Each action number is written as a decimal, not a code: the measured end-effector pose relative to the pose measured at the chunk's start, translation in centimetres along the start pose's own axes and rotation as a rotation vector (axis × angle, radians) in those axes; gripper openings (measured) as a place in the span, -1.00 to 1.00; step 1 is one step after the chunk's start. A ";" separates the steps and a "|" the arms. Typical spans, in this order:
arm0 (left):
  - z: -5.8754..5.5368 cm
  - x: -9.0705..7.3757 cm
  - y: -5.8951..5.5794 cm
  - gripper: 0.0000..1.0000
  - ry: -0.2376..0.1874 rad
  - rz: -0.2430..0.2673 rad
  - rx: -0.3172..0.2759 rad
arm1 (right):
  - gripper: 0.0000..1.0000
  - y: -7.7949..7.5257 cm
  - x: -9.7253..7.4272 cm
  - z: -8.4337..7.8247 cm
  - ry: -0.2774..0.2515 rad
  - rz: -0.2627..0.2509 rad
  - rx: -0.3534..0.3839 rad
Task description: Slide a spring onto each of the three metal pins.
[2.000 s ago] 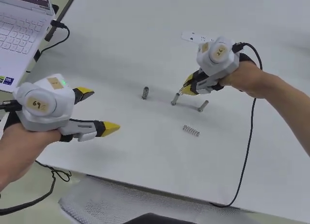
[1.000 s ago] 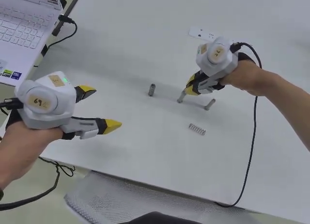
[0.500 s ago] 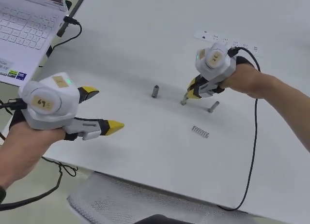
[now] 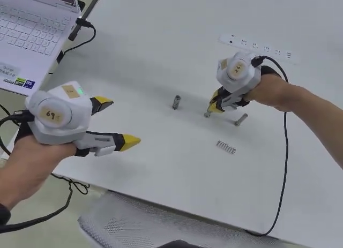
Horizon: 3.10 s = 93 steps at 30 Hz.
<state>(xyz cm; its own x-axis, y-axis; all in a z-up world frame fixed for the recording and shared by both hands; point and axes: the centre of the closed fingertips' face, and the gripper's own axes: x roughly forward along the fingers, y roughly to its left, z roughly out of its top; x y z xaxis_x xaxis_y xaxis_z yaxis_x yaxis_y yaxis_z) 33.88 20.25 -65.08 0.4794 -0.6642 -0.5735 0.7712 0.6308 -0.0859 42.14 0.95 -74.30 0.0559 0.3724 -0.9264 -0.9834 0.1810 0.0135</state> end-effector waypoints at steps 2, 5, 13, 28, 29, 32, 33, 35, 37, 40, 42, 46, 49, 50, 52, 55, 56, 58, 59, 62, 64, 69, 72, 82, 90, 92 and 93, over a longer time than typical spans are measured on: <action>0.0 0.0 0.0 0.24 0.000 0.001 -0.001 | -0.82 0.0 0.1 -0.1 0.002 0.002 0.001; -0.1 -0.1 0.1 0.24 0.003 0.002 -0.002 | -0.82 0.1 0.3 -0.2 0.003 0.005 0.003; -0.3 -0.1 0.2 0.24 0.005 0.007 -0.007 | -0.82 0.1 0.9 -0.5 0.012 0.012 0.004; -0.4 -0.3 0.4 0.24 0.009 0.013 -0.011 | -0.81 0.0 1.9 -1.1 0.023 0.022 0.012; -0.4 -0.2 0.4 0.24 0.010 0.013 -0.011 | -0.81 0.0 1.9 -1.2 0.023 0.022 0.013; -0.4 -0.2 0.4 0.24 0.009 0.011 -0.010 | -0.80 0.0 1.9 -1.2 0.026 0.023 0.012; -0.4 -0.2 0.4 0.24 0.009 0.011 -0.010 | -0.79 0.0 1.8 -1.2 0.027 0.022 0.014; -0.4 -0.1 0.3 0.24 0.009 0.011 -0.009 | -0.73 0.0 1.8 -1.2 0.027 0.022 0.017; -0.3 -0.1 0.3 0.24 0.008 0.010 -0.009 | -0.69 0.0 1.5 -1.2 0.026 0.019 0.018; -0.2 0.0 0.3 0.24 0.008 0.008 -0.007 | -0.60 -0.1 1.1 -1.3 0.023 0.011 0.027; -0.1 -0.1 0.3 0.24 0.007 0.007 -0.005 | -0.56 -0.1 0.8 -1.3 0.018 0.007 0.037; 0.0 0.0 0.3 0.24 0.006 0.007 -0.003 | -0.54 -0.2 0.4 -1.3 0.006 0.001 0.052; 0.1 0.0 0.2 0.24 0.004 0.007 -0.001 | -0.52 -0.1 0.2 -1.3 0.001 -0.003 0.060; 0.1 0.0 0.2 0.25 0.004 0.007 -0.001 | -0.51 -0.1 0.1 -1.3 -0.002 -0.004 0.063; 0.1 0.0 0.2 0.25 0.006 0.006 0.001 | -0.51 -0.1 -0.2 -1.3 -0.008 -0.009 0.069; 0.2 0.0 0.1 0.25 0.004 0.005 0.002 | -0.49 -0.1 -0.5 -1.3 -0.014 -0.015 0.079; 0.2 0.0 0.2 0.24 0.004 0.007 0.003 | -0.48 -0.1 -0.6 -1.4 -0.016 -0.018 0.085; 0.3 0.0 0.2 0.25 0.002 0.007 0.002 | -0.45 -0.2 -0.9 -1.5 -0.021 -0.028 0.097; 0.3 0.0 0.2 0.25 0.002 0.008 0.002 | -0.43 -0.2 -1.0 -1.5 -0.029 -0.033 0.106; 0.4 0.0 0.3 0.24 0.000 0.008 0.002 | -0.43 -0.3 -1.6 -1.3 -0.072 -0.047 0.150; 0.5 0.0 0.3 0.25 -0.001 0.008 0.003 | -0.43 -0.5 -2.0 -1.3 -0.092 -0.062 0.168; 0.4 -0.1 0.4 0.25 0.002 0.008 0.006 | -0.42 -1.1 -2.8 -1.3 -0.142 -0.091 0.209; 0.4 -0.1 0.3 0.25 0.003 0.006 0.009 | -0.42 -1.2 -3.2 -1.2 -0.169 -0.106 0.235; 0.6 -0.1 0.2 0.25 0.001 0.004 0.012 | -0.33 -1.1 -4.8 -1.9 -0.231 -0.150 0.314; 0.9 0.2 0.0 0.25 0.003 -0.003 0.016 | -0.29 -1.3 -6.3 -3.0 -0.323 -0.189 0.421; 1.0 0.2 0.0 0.25 0.002 -0.003 0.019 | -0.28 -1.2 -6.7 -3.3 -0.342 -0.195 0.440; 1.1 0.2 0.0 0.25 0.003 -0.004 0.021 | -0.27 -1.2 -6.9 -3.5 -0.351 -0.201 0.451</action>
<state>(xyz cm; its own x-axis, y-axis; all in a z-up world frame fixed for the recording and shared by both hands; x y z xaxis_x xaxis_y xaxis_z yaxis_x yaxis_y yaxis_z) 34.40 19.66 -64.29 0.4755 -0.6656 -0.5753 0.7814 0.6199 -0.0713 42.35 -5.04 -69.22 0.3619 0.5549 -0.7491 -0.7820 0.6181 0.0801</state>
